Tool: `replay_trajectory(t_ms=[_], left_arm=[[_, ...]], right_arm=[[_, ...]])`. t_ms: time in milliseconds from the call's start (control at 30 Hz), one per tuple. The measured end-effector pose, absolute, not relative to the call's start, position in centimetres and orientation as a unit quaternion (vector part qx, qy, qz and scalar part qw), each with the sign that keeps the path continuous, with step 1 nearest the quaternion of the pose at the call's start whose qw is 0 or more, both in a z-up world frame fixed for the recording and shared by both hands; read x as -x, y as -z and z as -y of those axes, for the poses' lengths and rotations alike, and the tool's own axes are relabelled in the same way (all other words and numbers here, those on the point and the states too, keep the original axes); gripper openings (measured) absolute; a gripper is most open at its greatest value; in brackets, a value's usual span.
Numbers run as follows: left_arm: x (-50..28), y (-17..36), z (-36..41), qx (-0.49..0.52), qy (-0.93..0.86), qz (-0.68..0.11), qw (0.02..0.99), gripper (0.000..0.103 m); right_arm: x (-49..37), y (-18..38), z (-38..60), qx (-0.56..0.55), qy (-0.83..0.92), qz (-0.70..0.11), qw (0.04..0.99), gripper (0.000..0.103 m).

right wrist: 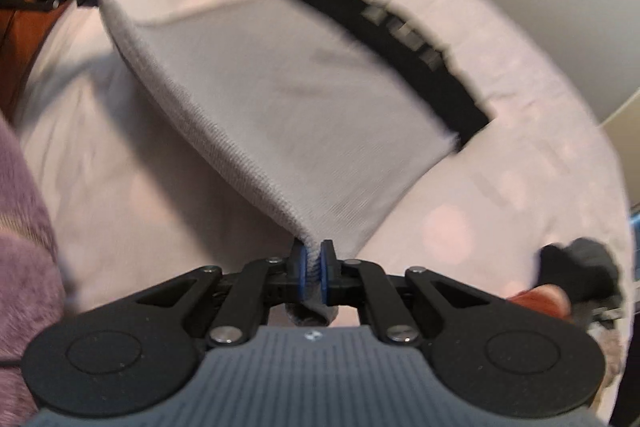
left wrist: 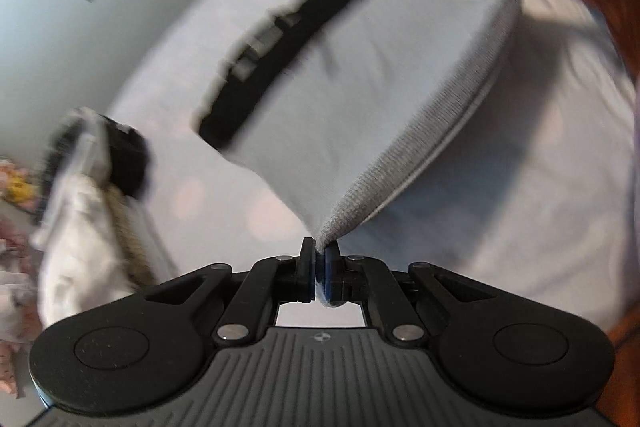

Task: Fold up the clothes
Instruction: 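Lift the hem with both grippers and fold it over onto the black collar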

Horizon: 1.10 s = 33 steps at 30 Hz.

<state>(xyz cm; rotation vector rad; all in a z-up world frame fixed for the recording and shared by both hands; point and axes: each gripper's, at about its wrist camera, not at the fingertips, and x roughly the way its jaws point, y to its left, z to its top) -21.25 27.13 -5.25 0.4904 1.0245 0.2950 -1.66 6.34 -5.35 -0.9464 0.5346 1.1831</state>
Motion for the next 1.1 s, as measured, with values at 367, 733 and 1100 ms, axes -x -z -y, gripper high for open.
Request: replay_trajectory(t_ms=[367, 733, 1100], left_arm=[[19.6, -3.7, -24.2, -0.290, -0.187, -0.391, 0.853, 0.004], [22.9, -6.2, -20.4, -0.270, -0.140, -0.420, 0.855, 0.004], [18.5, -5.0, -24.0, -0.264, -0.151, -0.429, 0.851, 0.004]], right_arm=[[3.3, -4.6, -4.1, 0.414, -0.504, -0.124, 0.748, 0.007], [6.7, -7.6, 0.5, 0.439, -0.518, -0.118, 0.724, 0.007], [3.1, -6.2, -2.7, 0.435, -0.495, -0.126, 0.741, 0.007]])
